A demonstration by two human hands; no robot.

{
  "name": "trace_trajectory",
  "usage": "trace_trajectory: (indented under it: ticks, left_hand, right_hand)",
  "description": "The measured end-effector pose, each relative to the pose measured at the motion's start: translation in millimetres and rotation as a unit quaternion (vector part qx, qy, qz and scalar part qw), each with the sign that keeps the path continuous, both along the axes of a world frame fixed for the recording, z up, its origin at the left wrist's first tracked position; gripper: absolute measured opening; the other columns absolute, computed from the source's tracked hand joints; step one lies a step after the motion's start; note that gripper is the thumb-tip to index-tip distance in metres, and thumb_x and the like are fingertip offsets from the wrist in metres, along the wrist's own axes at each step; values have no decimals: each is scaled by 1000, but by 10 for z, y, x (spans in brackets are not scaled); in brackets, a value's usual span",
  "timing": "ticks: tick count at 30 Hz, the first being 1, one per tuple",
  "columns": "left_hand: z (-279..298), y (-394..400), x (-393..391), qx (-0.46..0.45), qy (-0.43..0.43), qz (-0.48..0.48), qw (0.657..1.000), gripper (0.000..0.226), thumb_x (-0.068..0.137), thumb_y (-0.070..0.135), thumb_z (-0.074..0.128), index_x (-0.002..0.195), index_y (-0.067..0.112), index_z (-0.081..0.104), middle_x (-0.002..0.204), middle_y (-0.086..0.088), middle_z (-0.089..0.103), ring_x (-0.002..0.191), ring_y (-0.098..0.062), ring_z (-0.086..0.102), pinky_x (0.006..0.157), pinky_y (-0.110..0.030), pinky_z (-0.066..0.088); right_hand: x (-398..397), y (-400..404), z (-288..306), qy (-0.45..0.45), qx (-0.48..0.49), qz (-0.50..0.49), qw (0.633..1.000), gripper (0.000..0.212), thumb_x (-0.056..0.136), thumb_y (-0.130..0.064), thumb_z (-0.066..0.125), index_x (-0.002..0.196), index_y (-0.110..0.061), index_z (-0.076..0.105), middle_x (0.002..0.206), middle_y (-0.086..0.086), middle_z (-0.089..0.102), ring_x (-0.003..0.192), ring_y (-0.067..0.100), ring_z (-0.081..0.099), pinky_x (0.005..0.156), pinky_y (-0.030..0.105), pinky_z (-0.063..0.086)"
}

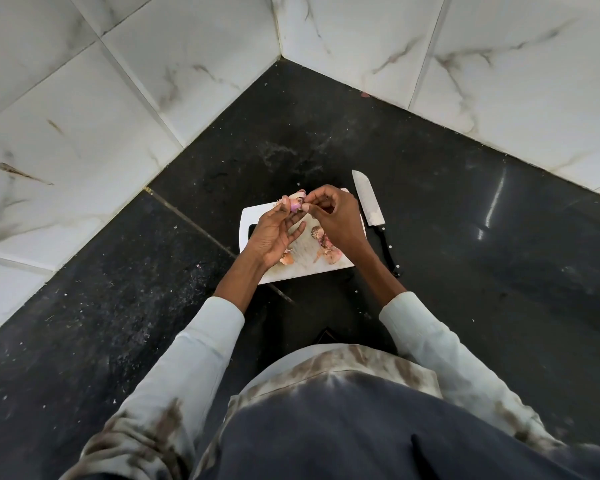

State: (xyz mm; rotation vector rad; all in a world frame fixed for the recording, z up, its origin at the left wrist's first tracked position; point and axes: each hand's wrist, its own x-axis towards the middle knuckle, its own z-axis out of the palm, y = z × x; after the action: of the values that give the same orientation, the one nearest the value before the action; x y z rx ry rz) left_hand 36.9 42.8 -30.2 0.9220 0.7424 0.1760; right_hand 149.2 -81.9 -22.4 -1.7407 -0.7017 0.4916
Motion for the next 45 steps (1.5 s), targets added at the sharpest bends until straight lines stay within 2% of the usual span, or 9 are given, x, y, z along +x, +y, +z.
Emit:
trace_trajectory:
  ticks: [3, 8, 13, 18, 25, 29, 34, 38, 45]
  left_hand:
    - [20, -5, 10, -8, -8, 4, 1000, 45, 109, 40, 53, 145, 14, 62, 127, 0, 73, 122, -11, 68, 108, -35, 51]
    - [20, -37, 9, -45, -16, 26, 999, 51, 110, 49, 46, 148, 18, 60, 134, -2, 72, 131, -13, 63, 109, -34, 49]
    - [-5, -82, 35, -64, -21, 33, 997, 41, 111, 46, 46, 136, 19, 64, 112, 4, 77, 119, -12, 68, 111, -38, 48]
    - [35, -114, 59, -53, -29, 21, 998, 48, 112, 42, 44, 153, 18, 54, 129, 1, 70, 127, -15, 63, 120, -42, 41]
    - [48, -115, 46, -12, -24, 17, 999, 45, 111, 41, 47, 150, 20, 57, 129, 2, 71, 129, -16, 64, 114, -40, 46]
    - [15, -94, 30, -4, -19, 16, 1000, 41, 110, 41, 50, 147, 24, 59, 126, 5, 75, 127, -15, 66, 109, -37, 51]
    - [49, -103, 28, 23, -19, 9, 1000, 63, 95, 45, 66, 152, 19, 56, 134, 2, 72, 129, -16, 66, 107, -36, 53]
    - [13, -70, 30, 32, -14, 13, 999, 46, 107, 33, 58, 151, 21, 57, 143, -3, 69, 139, -22, 60, 115, -40, 48]
    - [-11, -93, 33, 39, -5, 34, 999, 39, 107, 36, 59, 143, 23, 63, 128, 3, 75, 121, -13, 69, 106, -34, 52]
  right_hand:
    - [-16, 10, 17, 23, 10, -18, 1000, 18, 91, -22, 82, 105, -15, 73, 94, -10, 76, 90, 5, 73, 84, 23, 60]
    - [-40, -18, 61, 30, 30, -35, 999, 27, 90, -21, 82, 115, -19, 75, 102, -12, 79, 97, 5, 75, 88, 23, 59]
    - [-91, 3, 113, 10, 26, -49, 998, 23, 90, -20, 83, 111, -17, 78, 101, -9, 79, 93, 5, 75, 85, 18, 59]
    - [-103, -6, 134, -10, 38, -67, 997, 17, 88, -18, 83, 104, -17, 79, 98, -10, 78, 89, 7, 75, 84, 29, 63]
    - [-109, -7, 110, -21, 35, -85, 996, 13, 90, -15, 82, 102, -17, 80, 96, -10, 79, 90, 8, 75, 86, 37, 64]
    - [-106, -14, 107, -8, 35, -90, 995, 12, 89, -16, 84, 101, -15, 81, 94, -8, 80, 88, 7, 76, 88, 37, 64]
    - [-80, -43, 117, -6, 41, -74, 996, 10, 89, -15, 84, 99, -12, 82, 91, -6, 80, 87, 7, 77, 88, 32, 64]
    - [-59, -55, 116, -2, 31, -60, 998, 11, 89, -14, 83, 99, -9, 81, 90, -3, 80, 86, 9, 77, 86, 31, 64]
    - [-148, 5, 111, -4, -4, -31, 1000, 14, 91, -19, 82, 101, -10, 80, 91, -2, 79, 84, 9, 75, 84, 24, 62]
